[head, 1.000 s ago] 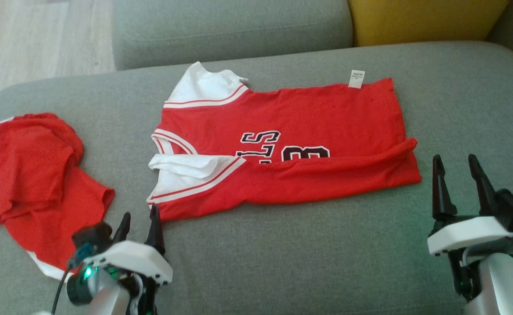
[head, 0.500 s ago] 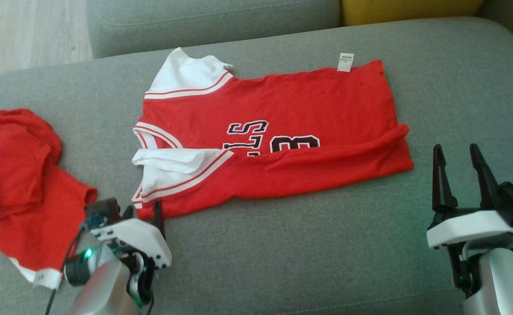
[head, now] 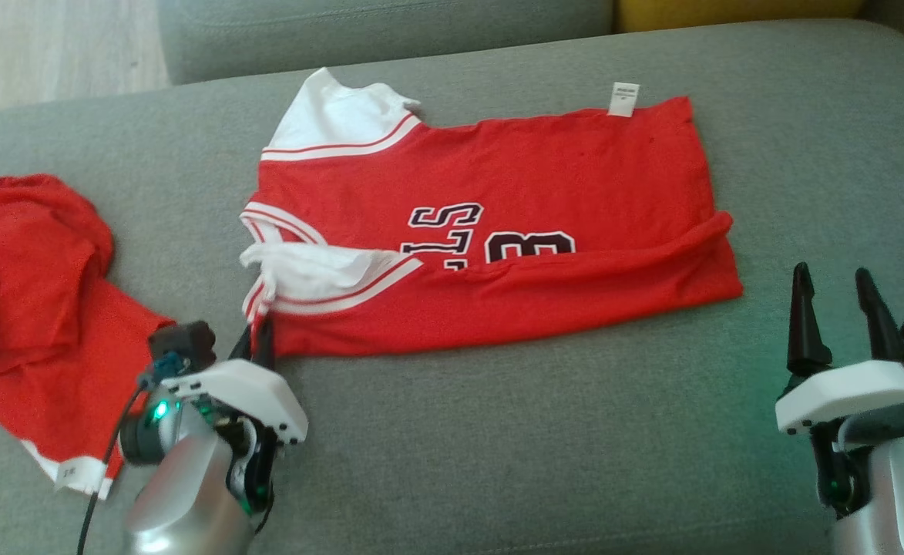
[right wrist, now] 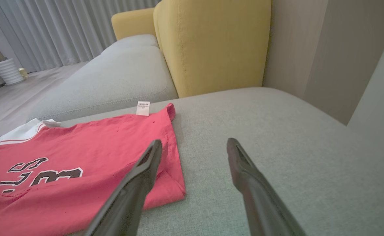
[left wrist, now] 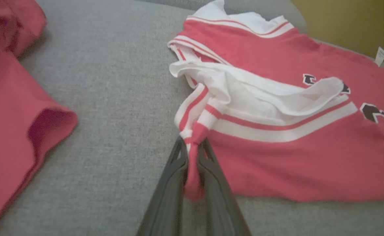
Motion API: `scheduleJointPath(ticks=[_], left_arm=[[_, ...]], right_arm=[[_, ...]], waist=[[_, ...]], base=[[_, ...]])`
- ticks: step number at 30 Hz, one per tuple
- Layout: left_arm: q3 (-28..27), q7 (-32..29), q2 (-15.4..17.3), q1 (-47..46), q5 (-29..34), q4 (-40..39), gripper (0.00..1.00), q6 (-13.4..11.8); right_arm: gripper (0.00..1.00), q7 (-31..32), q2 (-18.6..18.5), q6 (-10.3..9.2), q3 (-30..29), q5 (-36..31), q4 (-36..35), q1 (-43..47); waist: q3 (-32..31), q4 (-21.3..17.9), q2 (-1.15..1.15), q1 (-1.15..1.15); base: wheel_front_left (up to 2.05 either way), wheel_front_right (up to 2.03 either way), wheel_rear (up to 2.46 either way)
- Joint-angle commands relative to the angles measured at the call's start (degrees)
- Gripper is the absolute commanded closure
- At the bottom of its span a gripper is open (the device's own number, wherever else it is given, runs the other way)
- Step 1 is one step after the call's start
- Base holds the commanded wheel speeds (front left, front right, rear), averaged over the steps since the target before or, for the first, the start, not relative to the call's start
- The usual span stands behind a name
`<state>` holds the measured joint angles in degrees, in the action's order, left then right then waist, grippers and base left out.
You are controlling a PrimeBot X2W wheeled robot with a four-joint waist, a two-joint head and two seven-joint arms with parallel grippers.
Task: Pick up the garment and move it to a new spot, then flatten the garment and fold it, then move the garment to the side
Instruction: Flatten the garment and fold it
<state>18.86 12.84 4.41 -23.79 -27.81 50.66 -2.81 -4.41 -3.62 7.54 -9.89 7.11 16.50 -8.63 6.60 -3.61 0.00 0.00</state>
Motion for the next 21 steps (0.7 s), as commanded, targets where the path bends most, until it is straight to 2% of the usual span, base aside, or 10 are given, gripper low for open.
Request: scheduleJointPath(ticks=[1, 12, 21], left_arm=[[-1.8, 1.2, 1.3, -3.3, 0.6, -2.8, 1.00, 0.7], [-0.1, 2.0, 0.5, -2.7, 2.2, -8.6, 1.00, 1.5], [1.1, 2.1, 0.1, -3.4, 2.6, -9.8, 1.00, 1.7]], right_arm=[[0.00, 1.3, 0.3, -0.05, 0.6, 0.9, -0.8, -2.9], [0.00, 10.2, 0.7, -0.05, -2.0, 6.2, 12.1, -10.8], [0.00, 12.3, 0.7, -0.05, -5.3, 1.9, 21.6, -17.2]], waist=[[0.2, 0.6, 0.00, 0.00], [2.1, 3.6, 0.00, 0.00], [4.3, 5.4, 0.00, 0.00]], base=[[0.00, 0.00, 0.00], [0.00, 0.00, 0.00], [0.00, 0.00, 0.00]])
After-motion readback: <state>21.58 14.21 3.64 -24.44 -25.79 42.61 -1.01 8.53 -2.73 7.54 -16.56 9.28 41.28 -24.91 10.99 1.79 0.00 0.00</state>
